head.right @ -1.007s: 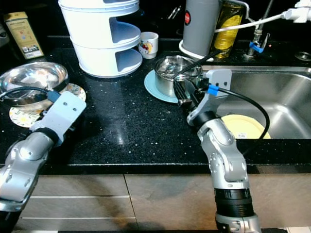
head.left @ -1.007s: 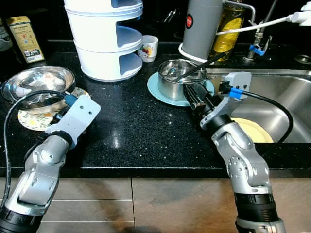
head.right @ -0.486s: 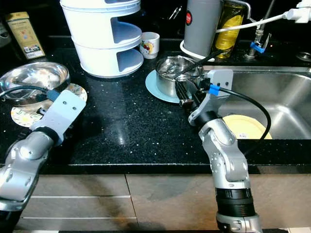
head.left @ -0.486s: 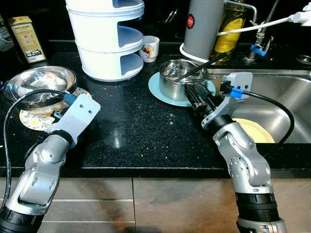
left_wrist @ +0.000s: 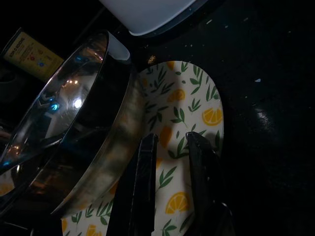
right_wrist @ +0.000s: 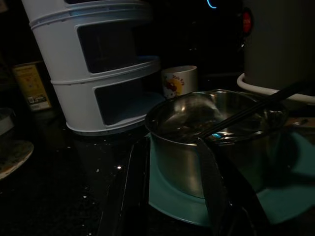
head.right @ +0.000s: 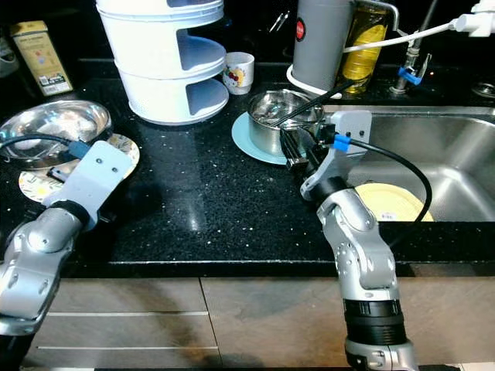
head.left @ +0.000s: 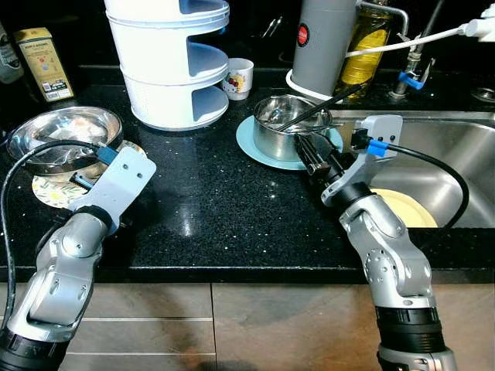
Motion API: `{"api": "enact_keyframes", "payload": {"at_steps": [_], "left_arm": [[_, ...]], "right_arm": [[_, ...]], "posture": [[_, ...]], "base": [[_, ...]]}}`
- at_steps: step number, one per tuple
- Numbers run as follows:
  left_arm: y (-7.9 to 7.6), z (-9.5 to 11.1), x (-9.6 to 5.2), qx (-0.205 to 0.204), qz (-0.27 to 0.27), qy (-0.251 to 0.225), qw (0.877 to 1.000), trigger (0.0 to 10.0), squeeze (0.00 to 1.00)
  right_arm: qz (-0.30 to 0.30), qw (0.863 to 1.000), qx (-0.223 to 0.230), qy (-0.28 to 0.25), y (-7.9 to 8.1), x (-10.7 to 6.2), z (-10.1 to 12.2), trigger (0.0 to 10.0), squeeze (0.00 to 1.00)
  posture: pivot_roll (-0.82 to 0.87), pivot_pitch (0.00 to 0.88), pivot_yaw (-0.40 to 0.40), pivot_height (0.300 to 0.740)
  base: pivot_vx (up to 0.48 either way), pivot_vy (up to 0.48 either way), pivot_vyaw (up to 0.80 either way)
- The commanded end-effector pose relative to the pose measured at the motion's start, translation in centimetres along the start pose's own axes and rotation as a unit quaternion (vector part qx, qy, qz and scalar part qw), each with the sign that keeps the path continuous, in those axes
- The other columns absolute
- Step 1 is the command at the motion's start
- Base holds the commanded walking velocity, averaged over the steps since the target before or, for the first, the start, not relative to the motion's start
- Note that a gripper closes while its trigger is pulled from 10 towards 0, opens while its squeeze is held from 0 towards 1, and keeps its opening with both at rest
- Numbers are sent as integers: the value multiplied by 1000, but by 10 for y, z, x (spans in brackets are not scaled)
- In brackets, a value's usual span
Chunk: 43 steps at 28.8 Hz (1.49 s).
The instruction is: Kitchen organization
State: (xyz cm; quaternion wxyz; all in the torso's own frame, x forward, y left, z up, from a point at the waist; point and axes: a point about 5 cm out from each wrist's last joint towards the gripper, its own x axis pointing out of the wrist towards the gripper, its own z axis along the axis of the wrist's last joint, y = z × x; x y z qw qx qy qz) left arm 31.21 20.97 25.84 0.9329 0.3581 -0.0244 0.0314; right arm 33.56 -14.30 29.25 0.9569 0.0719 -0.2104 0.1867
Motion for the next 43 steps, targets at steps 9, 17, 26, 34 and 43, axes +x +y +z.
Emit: {"api": "enact_keyframes", "payload": {"at_steps": [9,17,26,34,43], "left_arm": [[-22,-32,-2,32,-64,89,993,0,0],[-17,-24,0,59,-42,66,995,0,0],[-13,-1,2,145,10,9,989,0,0],[-26,-7,1,165,-2,42,985,10000,1000],[-20,-33,-3,164,-13,127,978,10000,1000]], "right_arm": [[-7,1000,4,2,-4,-1,1,10000,0],[-9,1000,6,1,-5,-1,2,10000,0],[-13,1000,10,-3,-7,-1,4,10000,0],[-10,1000,11,-6,-6,0,5,10000,0],[-10,1000,11,-7,-7,0,6,10000,0]], "posture": [[31,230,-3,740],[31,230,-3,740],[30,220,-4,740],[24,214,-1,740],[27,219,-2,740]], "base": [[0,0,0],[0,0,0],[0,0,0],[0,0,0],[0,0,0]]}}
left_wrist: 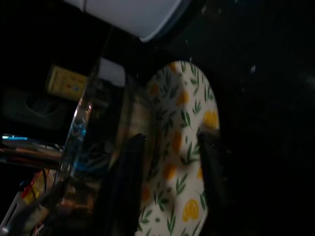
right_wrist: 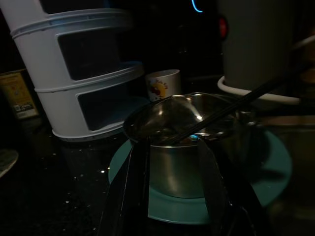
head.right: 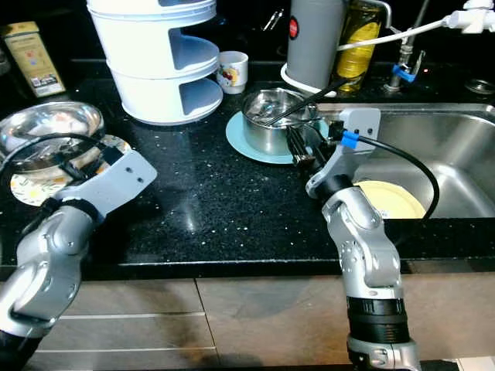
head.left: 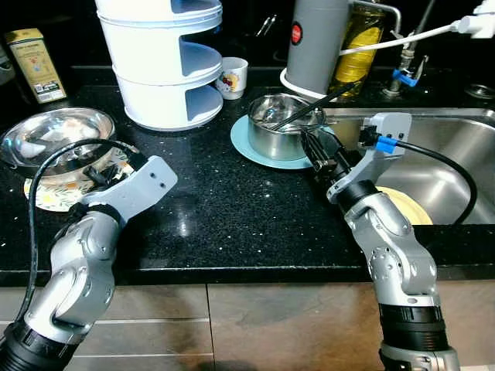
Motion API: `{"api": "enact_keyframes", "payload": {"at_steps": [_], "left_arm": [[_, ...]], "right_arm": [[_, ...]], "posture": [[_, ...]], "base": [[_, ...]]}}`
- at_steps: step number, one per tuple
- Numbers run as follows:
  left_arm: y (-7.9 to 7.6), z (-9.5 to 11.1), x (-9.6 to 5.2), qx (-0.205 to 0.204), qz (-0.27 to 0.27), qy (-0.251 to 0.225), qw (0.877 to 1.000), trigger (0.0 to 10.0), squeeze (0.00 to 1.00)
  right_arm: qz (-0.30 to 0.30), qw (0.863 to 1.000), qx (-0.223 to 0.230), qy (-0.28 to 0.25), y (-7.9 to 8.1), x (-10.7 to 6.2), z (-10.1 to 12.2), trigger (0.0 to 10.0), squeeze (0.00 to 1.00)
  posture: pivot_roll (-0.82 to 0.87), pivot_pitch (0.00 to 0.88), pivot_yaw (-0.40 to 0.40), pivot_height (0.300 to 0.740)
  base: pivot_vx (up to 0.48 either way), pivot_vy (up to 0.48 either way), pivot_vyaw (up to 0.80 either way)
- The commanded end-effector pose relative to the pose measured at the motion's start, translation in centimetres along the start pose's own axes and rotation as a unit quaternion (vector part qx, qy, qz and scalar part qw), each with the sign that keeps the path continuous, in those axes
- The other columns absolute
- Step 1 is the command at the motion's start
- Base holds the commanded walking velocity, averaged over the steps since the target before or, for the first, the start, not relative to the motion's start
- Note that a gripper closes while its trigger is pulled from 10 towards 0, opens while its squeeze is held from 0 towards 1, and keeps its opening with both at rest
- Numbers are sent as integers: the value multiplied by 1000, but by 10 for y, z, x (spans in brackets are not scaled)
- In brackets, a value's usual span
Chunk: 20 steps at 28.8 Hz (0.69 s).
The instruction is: Kitchen organization
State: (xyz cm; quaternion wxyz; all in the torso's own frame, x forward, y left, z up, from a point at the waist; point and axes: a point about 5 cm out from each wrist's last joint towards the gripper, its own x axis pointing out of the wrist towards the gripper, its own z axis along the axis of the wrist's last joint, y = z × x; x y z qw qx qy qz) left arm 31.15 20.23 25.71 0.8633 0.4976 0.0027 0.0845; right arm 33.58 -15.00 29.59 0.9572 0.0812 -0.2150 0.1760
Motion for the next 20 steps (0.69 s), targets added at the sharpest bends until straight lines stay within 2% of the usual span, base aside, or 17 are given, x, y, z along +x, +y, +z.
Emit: {"api": "enact_keyframes", "payload": {"at_steps": [1,9,10,11,20], "left_arm": [[-24,-31,-1,13,-64,79,995,10000,1000],[-21,-42,1,40,-67,110,991,10000,1000],[-21,-43,1,41,-68,112,991,10000,718],[-22,-44,0,41,-70,113,990,10000,0],[-19,-36,2,23,-57,93,994,10000,0]], "right_arm": [[2,1000,5,0,-1,1,2,10000,0],[2,1000,5,0,-2,2,3,10000,0],[2,1000,5,-1,-2,2,3,10000,0],[2,1000,5,-1,-2,2,3,10000,0],[2,1000,4,-4,-3,3,6,10000,0]], "posture": [[27,219,-2,740],[27,219,-2,740],[27,225,-3,740],[27,225,-3,740],[27,229,-4,740]], "base": [[0,0,0],[0,0,0],[0,0,0],[0,0,0],[0,0,0]]}}
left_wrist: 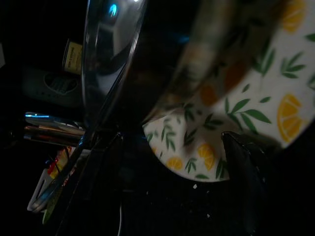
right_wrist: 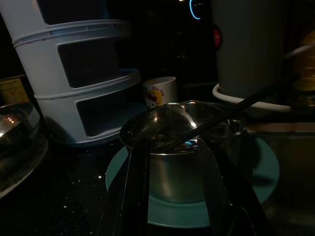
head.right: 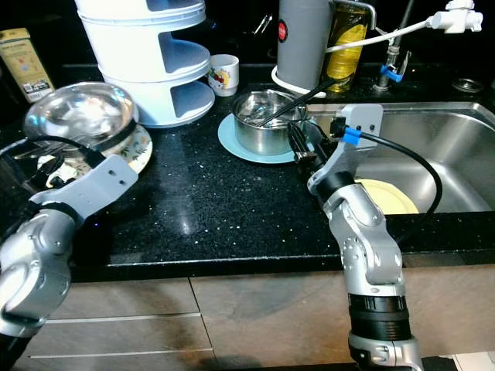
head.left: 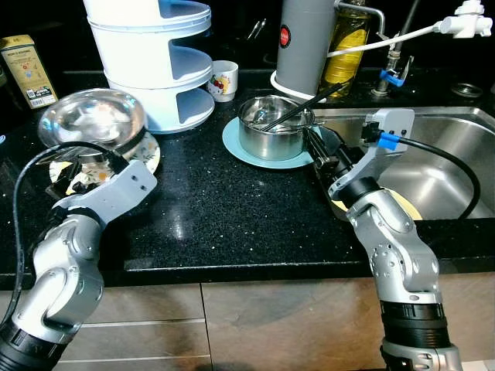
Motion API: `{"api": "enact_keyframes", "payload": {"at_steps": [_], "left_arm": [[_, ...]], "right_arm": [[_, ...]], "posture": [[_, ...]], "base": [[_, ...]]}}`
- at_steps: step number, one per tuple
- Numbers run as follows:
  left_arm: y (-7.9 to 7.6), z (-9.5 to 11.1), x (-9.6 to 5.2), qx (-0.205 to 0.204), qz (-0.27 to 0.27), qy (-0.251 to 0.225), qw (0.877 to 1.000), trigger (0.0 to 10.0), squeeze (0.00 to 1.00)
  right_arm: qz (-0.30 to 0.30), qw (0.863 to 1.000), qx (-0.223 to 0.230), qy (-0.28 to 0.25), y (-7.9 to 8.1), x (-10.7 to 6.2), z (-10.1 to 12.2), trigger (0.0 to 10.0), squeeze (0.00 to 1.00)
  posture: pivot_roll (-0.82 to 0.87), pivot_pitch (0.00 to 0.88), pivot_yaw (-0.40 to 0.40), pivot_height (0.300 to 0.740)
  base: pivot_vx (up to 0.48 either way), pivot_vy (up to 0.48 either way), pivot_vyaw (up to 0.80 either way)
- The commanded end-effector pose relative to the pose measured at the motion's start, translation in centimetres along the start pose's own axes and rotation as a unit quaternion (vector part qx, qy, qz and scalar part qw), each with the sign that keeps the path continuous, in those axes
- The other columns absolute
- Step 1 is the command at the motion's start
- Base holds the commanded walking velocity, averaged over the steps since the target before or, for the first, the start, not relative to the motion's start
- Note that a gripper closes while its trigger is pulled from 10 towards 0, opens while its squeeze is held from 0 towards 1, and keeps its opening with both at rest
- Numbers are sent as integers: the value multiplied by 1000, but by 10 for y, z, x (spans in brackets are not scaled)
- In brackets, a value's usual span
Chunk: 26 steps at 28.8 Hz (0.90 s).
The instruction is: Kitchen organization
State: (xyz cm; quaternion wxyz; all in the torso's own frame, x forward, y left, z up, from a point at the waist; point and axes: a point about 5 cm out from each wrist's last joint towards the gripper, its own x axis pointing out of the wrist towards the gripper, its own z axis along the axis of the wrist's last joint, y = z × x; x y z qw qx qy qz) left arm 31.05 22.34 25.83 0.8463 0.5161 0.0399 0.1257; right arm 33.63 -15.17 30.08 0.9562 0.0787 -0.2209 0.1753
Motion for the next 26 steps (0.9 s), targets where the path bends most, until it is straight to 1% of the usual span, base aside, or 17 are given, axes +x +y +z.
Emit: {"api": "enact_keyframes", "payload": {"at_steps": [1,6,8,9,10,11,12,13,14,15,16,19,20,23,26], "left_arm": [[-31,-16,0,-2,-76,37,996,10000,0],[-30,-12,0,-12,-77,28,997,10000,0],[-23,-8,0,-30,-62,17,997,10000,0],[-23,-8,0,-30,-62,17,997,10000,0],[-16,-6,0,-50,-49,9,998,10000,0],[-16,-6,0,-50,-49,9,998,10000,0],[-11,-5,1,-72,-39,8,997,10000,0],[-1,-7,2,-120,-18,11,993,10000,0],[-1,-7,2,-120,-18,11,993,10000,0],[3,-9,3,-132,-9,12,991,10000,0],[15,-13,5,-144,16,16,989,10000,0],[30,-21,8,-152,46,21,987,10000,0],[37,-25,10,-160,60,24,985,10000,0],[44,-29,12,-171,70,26,982,10000,0],[50,-35,14,-225,77,36,971,10000,0]], "right_arm": [[2,1000,7,1,-2,1,1,10000,0],[2,1000,6,0,-2,2,2,10000,0],[2,1000,5,-2,-2,2,4,10000,0],[2,1000,5,-2,-2,2,4,10000,0],[2,1000,5,-3,-2,2,5,10000,0],[2,1000,5,-3,-2,2,5,10000,0],[3,1000,5,-3,-2,2,5,10000,0],[4,1000,5,-4,-2,3,5,10000,0],[4,1000,5,-4,-2,3,5,10000,0],[4,1000,5,-4,-2,3,5,10000,0],[5,1000,5,-4,-2,4,6,10000,0],[6,1000,6,-5,-1,5,6,10000,0],[6,1000,6,-6,-1,5,6,10000,0],[7,1000,6,-6,-1,5,6,10000,0],[7,1000,6,-6,-1,6,6,10000,0]], "posture": [[26,230,-5,740],[25,230,-6,740],[24,231,-6,740],[24,231,-6,740],[25,232,-7,740],[25,232,-7,740],[25,232,-7,740],[27,232,-8,740],[27,232,-8,740],[27,232,-8,740],[28,233,-10,740],[28,233,-10,740],[28,233,-10,740],[28,233,-10,740],[29,231,-11,740]], "base": [[0,0,0],[0,0,0],[0,0,0],[0,0,0],[0,0,0],[0,0,0],[0,0,0],[0,0,0],[0,0,0],[0,0,0],[0,0,0],[0,0,0],[0,0,0],[0,0,0],[0,0,0]]}}
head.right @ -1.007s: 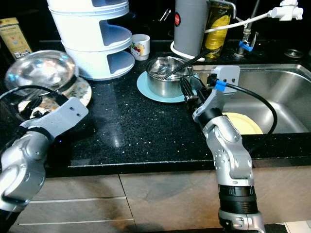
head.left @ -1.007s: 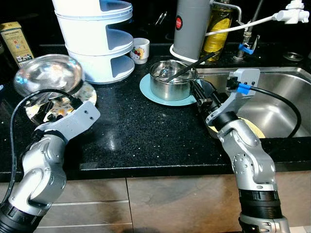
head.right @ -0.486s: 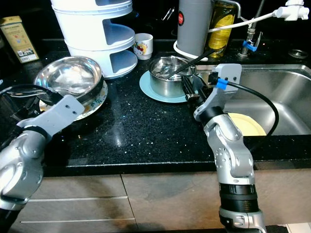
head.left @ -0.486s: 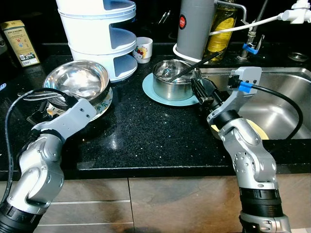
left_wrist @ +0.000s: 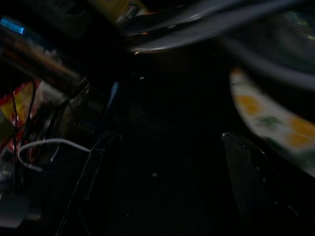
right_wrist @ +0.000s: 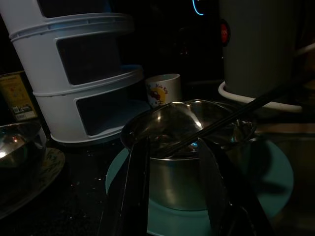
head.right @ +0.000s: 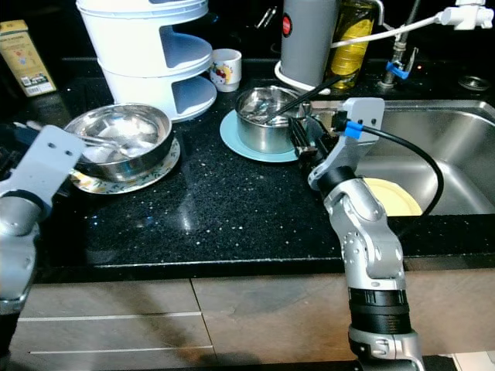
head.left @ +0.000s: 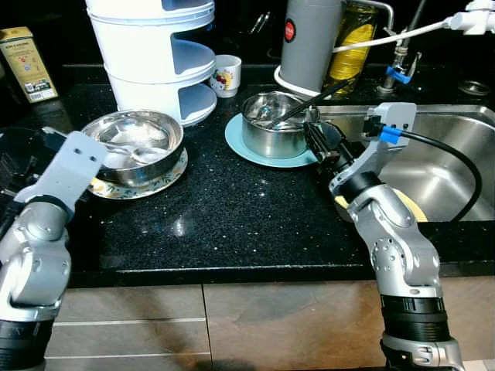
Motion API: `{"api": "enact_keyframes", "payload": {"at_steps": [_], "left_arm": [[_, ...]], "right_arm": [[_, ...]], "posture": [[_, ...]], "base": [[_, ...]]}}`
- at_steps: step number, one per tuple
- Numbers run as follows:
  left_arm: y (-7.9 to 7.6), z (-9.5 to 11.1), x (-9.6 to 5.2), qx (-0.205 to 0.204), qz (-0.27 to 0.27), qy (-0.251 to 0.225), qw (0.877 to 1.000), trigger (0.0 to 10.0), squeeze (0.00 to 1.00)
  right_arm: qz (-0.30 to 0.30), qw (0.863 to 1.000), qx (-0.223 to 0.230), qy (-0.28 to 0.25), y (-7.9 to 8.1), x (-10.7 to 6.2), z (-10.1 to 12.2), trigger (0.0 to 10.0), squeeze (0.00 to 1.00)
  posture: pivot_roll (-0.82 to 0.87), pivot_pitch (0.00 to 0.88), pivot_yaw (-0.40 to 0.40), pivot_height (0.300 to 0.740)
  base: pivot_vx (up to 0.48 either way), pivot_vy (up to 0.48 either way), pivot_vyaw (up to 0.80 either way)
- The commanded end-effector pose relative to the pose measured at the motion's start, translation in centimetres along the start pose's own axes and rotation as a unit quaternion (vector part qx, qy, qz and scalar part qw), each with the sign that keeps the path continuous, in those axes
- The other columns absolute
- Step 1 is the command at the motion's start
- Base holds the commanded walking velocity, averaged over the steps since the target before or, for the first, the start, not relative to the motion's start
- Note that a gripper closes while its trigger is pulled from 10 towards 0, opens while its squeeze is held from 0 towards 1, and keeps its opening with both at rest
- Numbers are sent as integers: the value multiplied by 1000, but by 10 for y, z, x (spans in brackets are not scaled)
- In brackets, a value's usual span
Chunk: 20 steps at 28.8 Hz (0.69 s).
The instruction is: Kitchen organization
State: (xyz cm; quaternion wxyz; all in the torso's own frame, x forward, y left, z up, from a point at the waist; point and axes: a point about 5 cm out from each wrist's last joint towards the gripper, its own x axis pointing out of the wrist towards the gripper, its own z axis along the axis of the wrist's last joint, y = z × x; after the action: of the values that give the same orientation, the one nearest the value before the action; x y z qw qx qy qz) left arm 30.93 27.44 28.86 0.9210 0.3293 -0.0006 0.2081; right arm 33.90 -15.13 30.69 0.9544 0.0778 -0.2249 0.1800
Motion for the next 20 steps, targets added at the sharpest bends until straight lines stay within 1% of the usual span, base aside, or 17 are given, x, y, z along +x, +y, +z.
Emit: {"api": "enact_keyframes", "payload": {"at_steps": [1,3,5,6,7,8,9,10,11,12,13,14,15,17,18,19,20], "left_arm": [[2,-4,1,-20,4,8,1000,10000,0],[2,-4,1,-20,4,8,1000,10000,0],[7,-12,4,-81,7,34,996,10000,0],[7,-12,4,-81,7,34,996,10000,0],[8,-17,6,-122,3,46,992,10000,0],[8,-17,6,-122,3,46,992,10000,0],[8,-21,8,-154,-3,55,987,10000,1000],[8,-21,8,-154,-3,55,987,10000,1000],[7,-24,10,-191,-12,62,980,10000,1000],[7,-24,10,-191,-12,62,980,10000,1000],[6,-26,11,-214,-22,65,974,10000,1000],[2,-31,12,-246,-33,80,965,10000,1000],[-2,-34,12,-269,-42,92,958,10000,1000],[-8,-38,12,-292,-53,105,949,10000,1000],[-8,-38,12,-292,-53,105,949,10000,1000],[-17,-42,12,-332,-69,119,933,10000,0],[-19,-43,12,-345,-70,122,928,10000,0]], "right_arm": [[2,1000,6,-3,-1,0,2,10000,0],[2,1000,6,-3,-1,0,2,10000,0],[2,1000,5,-4,-2,0,3,10000,0],[2,1000,5,-4,-2,0,3,10000,0],[3,1000,4,-5,-2,0,3,10000,0],[3,1000,4,-5,-2,0,3,10000,0],[4,1000,4,-7,-1,0,4,10000,0],[4,1000,4,-7,-1,0,4,10000,0],[5,1000,3,-8,-1,0,4,10000,0],[5,1000,3,-8,-1,0,4,10000,0],[6,1000,4,-8,-1,0,4,10000,0],[7,1000,3,-9,0,0,4,10000,0],[8,1000,3,-10,0,0,4,10000,0],[9,1000,3,-10,0,0,4,10000,0],[9,1000,3,-10,0,0,4,10000,0],[10,1000,2,-11,1,0,4,10000,0],[10,1000,2,-11,1,0,4,10000,0]], "posture": [[29,231,-11,740],[29,231,-11,740],[28,229,-10,740],[28,229,-10,740],[26,227,-11,740],[26,227,-11,740],[26,227,-11,740],[26,227,-11,740],[26,224,-11,740],[26,224,-11,740],[26,224,-11,740],[26,224,-11,740],[27,219,-10,740],[27,219,-10,740],[27,219,-10,740],[26,214,-10,740],[26,214,-10,740]], "base": [[0,0,0],[0,0,0],[0,0,0],[0,0,0],[0,0,0],[0,0,0],[0,0,0],[0,0,0],[0,0,0],[0,0,0],[0,0,0],[0,0,0],[0,0,0],[0,0,0],[0,0,0],[0,0,0],[0,0,0]]}}
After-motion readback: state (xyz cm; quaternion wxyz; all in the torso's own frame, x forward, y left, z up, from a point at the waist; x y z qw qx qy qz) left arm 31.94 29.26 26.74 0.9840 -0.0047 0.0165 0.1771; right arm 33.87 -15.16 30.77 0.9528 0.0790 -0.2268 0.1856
